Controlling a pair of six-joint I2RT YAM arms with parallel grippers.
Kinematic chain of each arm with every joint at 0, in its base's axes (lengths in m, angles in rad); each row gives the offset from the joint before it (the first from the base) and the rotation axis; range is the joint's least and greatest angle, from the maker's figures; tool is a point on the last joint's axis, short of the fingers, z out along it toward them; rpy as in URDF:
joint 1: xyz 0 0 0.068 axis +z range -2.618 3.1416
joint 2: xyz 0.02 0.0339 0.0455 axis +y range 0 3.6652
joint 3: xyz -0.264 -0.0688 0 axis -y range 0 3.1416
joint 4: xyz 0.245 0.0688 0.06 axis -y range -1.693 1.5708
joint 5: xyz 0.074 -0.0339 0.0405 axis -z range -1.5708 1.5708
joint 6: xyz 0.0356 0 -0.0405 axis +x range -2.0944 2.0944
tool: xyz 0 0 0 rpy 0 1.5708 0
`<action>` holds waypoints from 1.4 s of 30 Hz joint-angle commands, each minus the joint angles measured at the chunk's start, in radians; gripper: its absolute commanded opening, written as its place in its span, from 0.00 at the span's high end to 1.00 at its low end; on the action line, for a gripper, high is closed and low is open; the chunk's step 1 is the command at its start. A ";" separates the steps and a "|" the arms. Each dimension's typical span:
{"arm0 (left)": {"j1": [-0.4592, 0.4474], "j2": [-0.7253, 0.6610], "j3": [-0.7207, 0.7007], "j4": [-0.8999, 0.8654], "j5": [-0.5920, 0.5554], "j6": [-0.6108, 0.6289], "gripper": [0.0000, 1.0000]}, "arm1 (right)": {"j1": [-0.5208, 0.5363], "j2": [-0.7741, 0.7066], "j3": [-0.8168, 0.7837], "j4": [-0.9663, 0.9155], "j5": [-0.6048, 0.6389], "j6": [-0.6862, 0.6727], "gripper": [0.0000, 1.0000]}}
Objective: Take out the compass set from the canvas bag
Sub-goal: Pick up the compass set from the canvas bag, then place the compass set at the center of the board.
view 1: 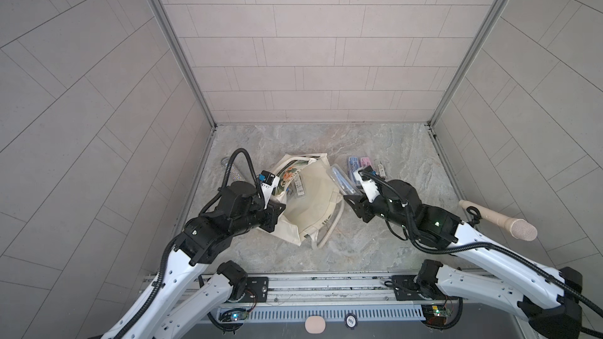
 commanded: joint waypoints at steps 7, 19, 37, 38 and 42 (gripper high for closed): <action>-0.002 -0.002 -0.016 0.021 -0.008 0.019 1.00 | -0.215 -0.069 0.077 -0.180 0.079 0.050 0.66; -0.002 -0.041 -0.029 0.030 -0.018 0.011 1.00 | -0.501 0.391 0.127 0.057 -0.313 0.200 0.63; -0.002 -0.059 -0.038 0.036 -0.015 0.008 1.00 | -0.318 0.945 0.318 0.278 0.040 0.493 0.56; -0.002 -0.059 -0.038 0.036 -0.015 0.008 1.00 | -0.311 0.953 0.327 0.266 0.067 0.502 0.56; -0.002 -0.059 -0.040 0.038 -0.012 0.007 1.00 | -0.304 0.996 0.358 0.239 0.106 0.540 0.56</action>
